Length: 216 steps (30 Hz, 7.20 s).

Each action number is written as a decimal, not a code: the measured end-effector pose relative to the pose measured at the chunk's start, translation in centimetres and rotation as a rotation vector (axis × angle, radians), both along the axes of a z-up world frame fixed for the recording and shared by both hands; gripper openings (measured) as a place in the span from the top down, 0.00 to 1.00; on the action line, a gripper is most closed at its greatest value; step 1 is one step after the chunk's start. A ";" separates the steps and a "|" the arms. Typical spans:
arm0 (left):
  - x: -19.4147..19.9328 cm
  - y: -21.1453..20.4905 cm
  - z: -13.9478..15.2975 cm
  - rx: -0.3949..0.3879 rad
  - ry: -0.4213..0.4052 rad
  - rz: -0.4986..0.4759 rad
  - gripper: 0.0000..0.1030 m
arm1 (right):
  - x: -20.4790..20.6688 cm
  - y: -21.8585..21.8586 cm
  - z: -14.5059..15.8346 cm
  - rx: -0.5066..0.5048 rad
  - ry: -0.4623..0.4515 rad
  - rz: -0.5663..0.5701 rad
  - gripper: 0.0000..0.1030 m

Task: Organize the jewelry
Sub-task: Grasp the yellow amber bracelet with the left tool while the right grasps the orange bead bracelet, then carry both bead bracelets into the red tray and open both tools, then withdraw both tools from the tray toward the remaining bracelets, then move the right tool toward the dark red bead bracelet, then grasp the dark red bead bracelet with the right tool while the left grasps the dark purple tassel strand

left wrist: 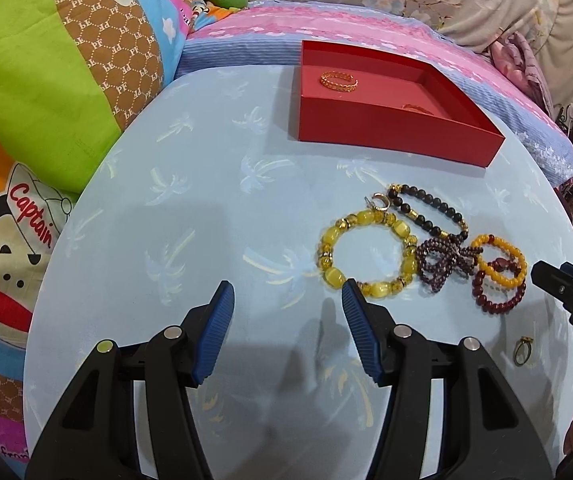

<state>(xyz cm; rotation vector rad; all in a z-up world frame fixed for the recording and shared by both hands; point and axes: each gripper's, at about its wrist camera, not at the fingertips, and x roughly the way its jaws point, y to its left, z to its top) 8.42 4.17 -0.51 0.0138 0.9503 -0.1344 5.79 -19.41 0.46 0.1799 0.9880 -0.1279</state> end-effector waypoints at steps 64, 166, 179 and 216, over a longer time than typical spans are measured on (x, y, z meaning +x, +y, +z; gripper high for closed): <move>1.8 -2.3 7.0 -0.105 -0.111 -0.151 0.92 | 2.6 2.0 7.5 0.005 -0.147 0.154 0.93; 2.0 -3.2 3.4 -0.062 -0.039 -0.127 0.59 | 4.3 3.6 4.6 -0.105 -0.062 0.209 0.52; -0.9 -4.8 1.5 -0.062 0.001 -0.160 0.59 | -0.7 1.6 0.1 -0.052 0.035 0.133 0.52; 1.0 -8.8 -1.3 -0.067 0.051 -0.252 0.82 | -1.0 1.4 -1.8 -0.014 0.065 0.136 0.93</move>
